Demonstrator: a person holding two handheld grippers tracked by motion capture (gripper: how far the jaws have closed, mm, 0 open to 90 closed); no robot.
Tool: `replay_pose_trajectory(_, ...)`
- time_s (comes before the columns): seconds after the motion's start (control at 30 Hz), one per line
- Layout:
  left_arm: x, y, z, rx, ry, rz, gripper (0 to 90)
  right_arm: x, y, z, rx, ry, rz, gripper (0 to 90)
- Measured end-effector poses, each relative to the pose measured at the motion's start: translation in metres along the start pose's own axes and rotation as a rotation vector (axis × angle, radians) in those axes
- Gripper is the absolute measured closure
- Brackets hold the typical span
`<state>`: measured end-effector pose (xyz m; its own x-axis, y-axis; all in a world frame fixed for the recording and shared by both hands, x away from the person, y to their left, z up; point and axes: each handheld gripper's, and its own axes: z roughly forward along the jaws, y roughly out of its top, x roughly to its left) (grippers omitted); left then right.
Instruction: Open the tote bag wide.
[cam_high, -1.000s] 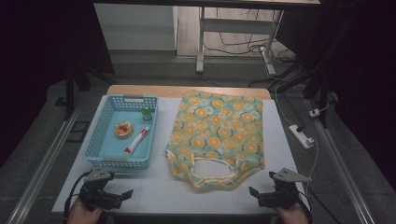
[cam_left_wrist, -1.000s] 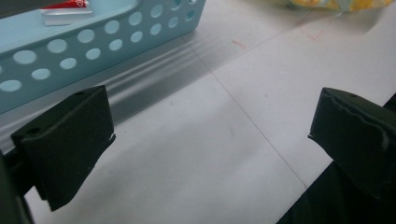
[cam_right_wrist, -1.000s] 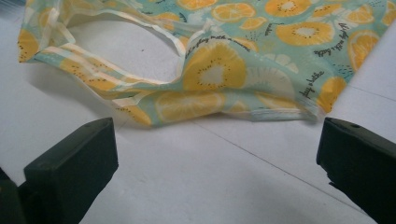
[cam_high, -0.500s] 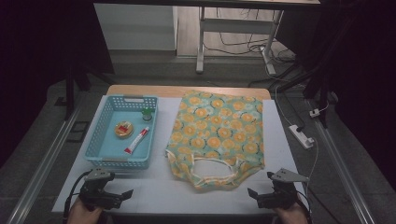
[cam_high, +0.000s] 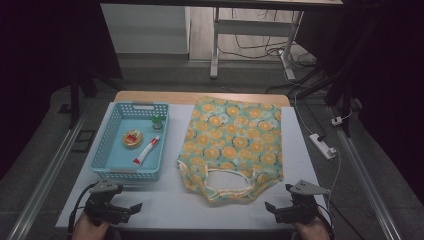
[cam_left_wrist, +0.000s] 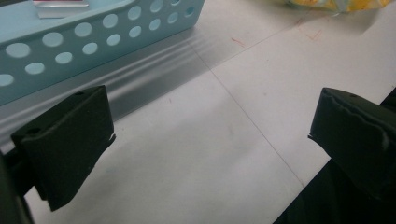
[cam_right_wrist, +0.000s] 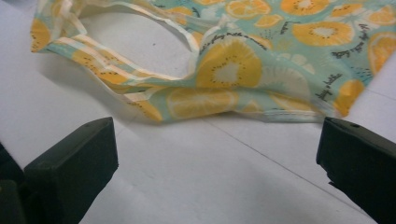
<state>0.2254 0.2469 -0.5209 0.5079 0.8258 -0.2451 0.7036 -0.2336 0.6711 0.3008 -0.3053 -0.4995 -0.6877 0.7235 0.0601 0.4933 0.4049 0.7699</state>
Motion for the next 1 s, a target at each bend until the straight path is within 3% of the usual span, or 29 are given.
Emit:
replay_pose_trajectory(0.7, 0.001, 0.000, 0.000, 0.003, -0.005, -0.002, 0.0, 0.012, 0.010, 0.003, -0.068, 0.043, -0.064, 0.0)
replay_pose_trajectory(1.0, 0.002, 0.000, 0.001, 0.004, -0.010, -0.012, 0.0, 0.020, 0.017, 0.008, -0.051, 0.083, -0.070, 0.0)
